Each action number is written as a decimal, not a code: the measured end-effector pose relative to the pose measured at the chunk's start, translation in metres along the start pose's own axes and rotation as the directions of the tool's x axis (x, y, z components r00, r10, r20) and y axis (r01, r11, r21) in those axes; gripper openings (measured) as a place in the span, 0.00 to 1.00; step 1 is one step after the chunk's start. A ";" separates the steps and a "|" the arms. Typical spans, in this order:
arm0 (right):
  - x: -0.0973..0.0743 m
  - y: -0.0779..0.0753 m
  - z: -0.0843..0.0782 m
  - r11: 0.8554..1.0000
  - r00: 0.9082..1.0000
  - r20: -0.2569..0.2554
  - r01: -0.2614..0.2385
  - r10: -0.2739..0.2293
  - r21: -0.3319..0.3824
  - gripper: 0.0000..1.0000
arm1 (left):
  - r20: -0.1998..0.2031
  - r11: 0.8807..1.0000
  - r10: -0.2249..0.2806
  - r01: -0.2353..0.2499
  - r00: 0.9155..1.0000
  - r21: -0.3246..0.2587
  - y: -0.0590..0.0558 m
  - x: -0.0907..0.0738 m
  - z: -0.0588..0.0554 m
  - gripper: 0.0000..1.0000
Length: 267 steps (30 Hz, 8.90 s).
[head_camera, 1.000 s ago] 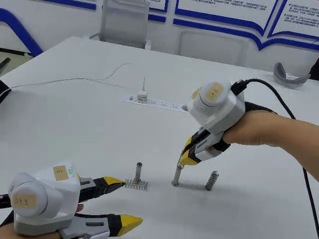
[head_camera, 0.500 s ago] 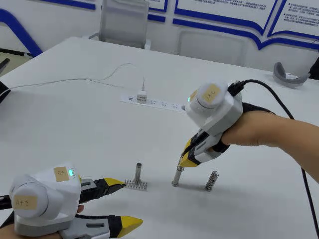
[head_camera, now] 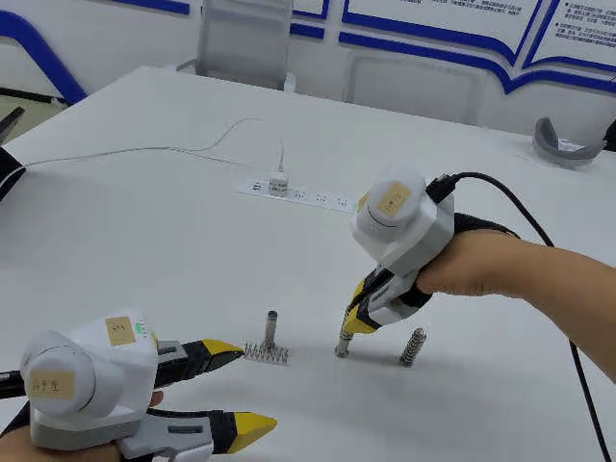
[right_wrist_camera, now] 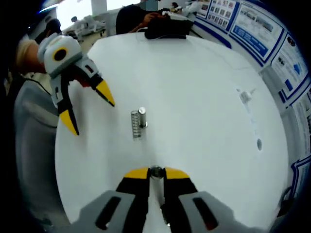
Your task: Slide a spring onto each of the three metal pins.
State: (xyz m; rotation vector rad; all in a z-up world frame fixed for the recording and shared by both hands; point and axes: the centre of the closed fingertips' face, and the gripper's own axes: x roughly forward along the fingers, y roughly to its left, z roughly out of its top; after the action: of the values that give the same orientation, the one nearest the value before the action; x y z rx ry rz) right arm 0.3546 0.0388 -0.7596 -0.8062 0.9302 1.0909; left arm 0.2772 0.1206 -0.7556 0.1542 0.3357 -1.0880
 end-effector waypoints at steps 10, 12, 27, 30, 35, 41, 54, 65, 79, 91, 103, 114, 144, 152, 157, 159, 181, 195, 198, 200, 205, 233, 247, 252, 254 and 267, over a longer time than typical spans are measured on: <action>0.014 0.000 -0.007 1.000 1.000 -0.019 0.002 -0.002 0.016 0.12 | 0.000 1.000 0.003 -0.003 1.000 -0.004 0.002 -0.001 0.000 0.51; 0.016 0.001 -0.009 1.000 1.000 -0.024 0.001 0.000 0.017 0.12 | -0.001 1.000 0.004 -0.004 1.000 -0.005 0.002 -0.001 0.000 0.51; 0.015 0.001 -0.012 1.000 1.000 -0.021 0.007 -0.007 0.014 0.17 | -0.001 1.000 0.002 -0.002 1.000 -0.003 0.001 0.000 0.001 0.51; 0.012 0.001 -0.010 1.000 1.000 -0.011 0.012 -0.012 0.015 0.19 | -0.002 1.000 0.002 -0.002 1.000 -0.002 0.001 0.000 0.000 0.51; 0.004 0.003 0.002 1.000 0.999 0.017 0.029 -0.029 -0.009 0.20 | -0.004 1.000 0.001 -0.001 1.000 0.000 0.001 0.000 0.000 0.51; 0.005 0.014 0.023 0.999 0.998 0.057 0.018 -0.016 -0.040 0.20 | -0.006 1.000 0.000 0.000 1.000 0.002 0.000 0.001 0.001 0.51; 0.035 0.033 0.040 0.998 0.996 0.084 -0.028 0.033 -0.059 0.16 | -0.011 1.000 0.009 -0.009 1.000 0.001 0.002 -0.003 -0.001 0.50; 0.055 0.038 0.042 0.997 0.995 0.084 -0.046 0.051 -0.066 0.14 | -0.013 1.000 0.016 -0.016 1.000 -0.004 0.005 -0.004 -0.003 0.50; 0.067 0.040 0.043 0.997 0.995 0.073 -0.061 0.065 -0.056 0.12 | -0.017 1.000 0.024 -0.024 1.000 -0.011 0.007 -0.007 -0.005 0.50; 0.058 0.048 0.034 0.995 0.995 0.061 -0.075 0.079 -0.060 0.12 | -0.021 1.000 0.022 -0.022 1.000 -0.004 0.007 -0.006 -0.005 0.50; 0.034 0.058 0.028 0.993 0.994 0.069 -0.079 0.085 -0.087 0.12 | -0.017 1.000 0.005 -0.005 1.000 0.014 0.002 -0.001 0.001 0.49; 0.013 0.077 0.020 0.983 0.993 0.053 -0.100 0.109 -0.151 0.12 | -0.017 0.999 -0.018 0.019 1.000 0.045 -0.008 0.006 0.008 0.48; -0.015 0.111 0.020 0.951 0.988 0.007 -0.149 0.157 -0.271 0.12 | -0.029 0.971 -0.113 0.116 0.993 0.210 -0.035 0.015 0.018 0.13; -0.026 0.112 0.027 0.949 0.988 0.019 -0.144 0.155 -0.280 0.12 | -0.032 0.970 -0.117 0.121 0.993 0.212 -0.035 0.015 0.018 0.12; -0.031 0.112 0.035 0.948 0.987 0.036 -0.138 0.154 -0.288 0.12 | -0.032 0.970 -0.119 0.123 0.992 0.212 -0.035 0.015 0.018 0.12; -0.033 0.112 0.037 0.947 0.987 0.042 -0.134 0.152 -0.293 0.12 | -0.031 0.970 -0.118 0.122 0.992 0.212 -0.035 0.015 0.018 0.12; -0.037 0.121 0.065 0.940 0.983 0.097 -0.120 0.158 -0.318 0.12 | -0.024 0.972 -0.119 0.122 0.993 0.200 -0.037 0.017 0.019 0.11; -0.032 0.119 0.061 0.943 0.985 0.079 -0.122 0.153 -0.308 0.15 | -0.005 0.975 -0.119 0.118 0.993 0.187 -0.036 0.017 0.022 0.11; -0.030 0.119 0.061 0.944 0.985 0.080 -0.122 0.154 -0.307 0.14 | 0.003 0.976 -0.116 0.114 0.993 0.183 -0.035 0.016 0.024 0.11; -0.029 0.119 0.062 0.945 0.985 0.081 -0.124 0.155 -0.301 0.14 | 0.008 0.978 -0.115 0.112 0.993 0.179 -0.034 0.016 0.025 0.11; -0.028 0.118 0.061 0.948 0.984 0.081 -0.126 0.156 -0.292 0.13 | 0.010 0.978 -0.114 0.111 0.993 0.176 -0.034 0.016 0.024 0.11; -0.030 0.101 0.062 0.958 0.989 0.074 -0.105 0.129 -0.268 0.12 | 0.008 0.991 -0.071 0.070 0.997 0.113 -0.021 0.007 0.015 0.32; -0.035 0.081 0.062 0.966 0.992 0.076 -0.080 0.101 -0.245 0.12 | 0.000 0.997 -0.040 0.040 0.999 0.070 -0.013 0.003 0.010 0.46; -0.037 0.072 0.065 0.969 0.993 0.080 -0.067 0.088 -0.237 0.12 | 0.000 0.998 -0.035 0.035 0.999 0.061 -0.012 0.003 0.009 0.49; -0.039 0.067 0.067 0.971 0.993 0.083 -0.059 0.080 -0.233 0.12 | -0.001 0.998 -0.032 0.032 0.999 0.058 -0.011 0.003 0.009 0.50; -0.038 0.049 0.079 0.976 0.994 0.098 -0.031 0.054 -0.216 0.12 | -0.003 0.999 -0.015 0.015 1.000 0.038 -0.006 0.000 0.005 0.55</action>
State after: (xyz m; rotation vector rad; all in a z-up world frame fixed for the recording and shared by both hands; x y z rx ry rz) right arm 0.3177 0.1085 -0.6974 -0.8999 0.7535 1.2738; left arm 0.2728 0.1159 -0.7506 0.1876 0.3194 -1.1095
